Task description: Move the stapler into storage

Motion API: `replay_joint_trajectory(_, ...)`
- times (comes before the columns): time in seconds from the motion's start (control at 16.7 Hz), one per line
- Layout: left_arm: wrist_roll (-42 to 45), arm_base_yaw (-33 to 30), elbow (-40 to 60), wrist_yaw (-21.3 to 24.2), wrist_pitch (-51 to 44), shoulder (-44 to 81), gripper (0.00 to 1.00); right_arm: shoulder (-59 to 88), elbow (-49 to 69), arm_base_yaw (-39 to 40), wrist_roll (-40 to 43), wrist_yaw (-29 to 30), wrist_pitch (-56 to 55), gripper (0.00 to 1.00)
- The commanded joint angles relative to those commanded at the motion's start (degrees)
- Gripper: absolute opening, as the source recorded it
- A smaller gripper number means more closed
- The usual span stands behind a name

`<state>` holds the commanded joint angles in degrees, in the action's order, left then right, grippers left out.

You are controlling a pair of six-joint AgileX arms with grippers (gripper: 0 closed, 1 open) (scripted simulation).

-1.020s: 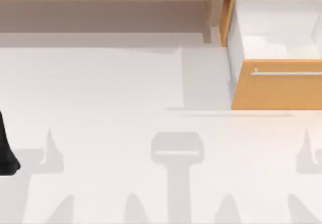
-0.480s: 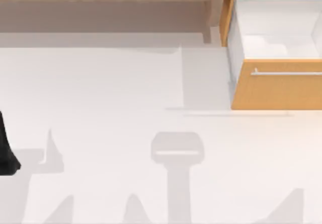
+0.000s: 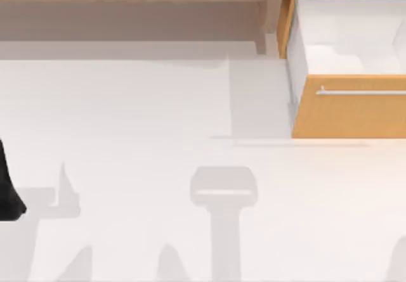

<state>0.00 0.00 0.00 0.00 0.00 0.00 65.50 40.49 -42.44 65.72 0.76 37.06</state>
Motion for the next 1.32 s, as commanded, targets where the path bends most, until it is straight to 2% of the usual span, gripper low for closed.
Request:
replay_joint_trajectory(0.24, 0.00, 0.00, 0.00, 0.00, 0.00, 0.00, 1.00, 17.46, 9.41, -9.74, 17.36, -0.41, 9.62, 1.00)
replay_joint_trajectory(0.48, 0.00, 0.00, 0.00, 0.00, 0.00, 0.00, 1.00, 26.11, 14.19, -14.71, 26.00, -0.70, 15.26, 1.00)
replay_joint_trajectory(0.9, 0.00, 0.00, 0.00, 0.00, 0.00, 0.00, 1.00, 27.32, 13.72, -14.93, 26.62, -0.74, 14.69, 1.00)
replay_joint_trajectory(1.32, 0.00, 0.00, 0.00, 0.00, 0.00, 0.00, 1.00, 32.70, 8.12, -15.02, 26.59, -0.74, 3.51, 1.00)
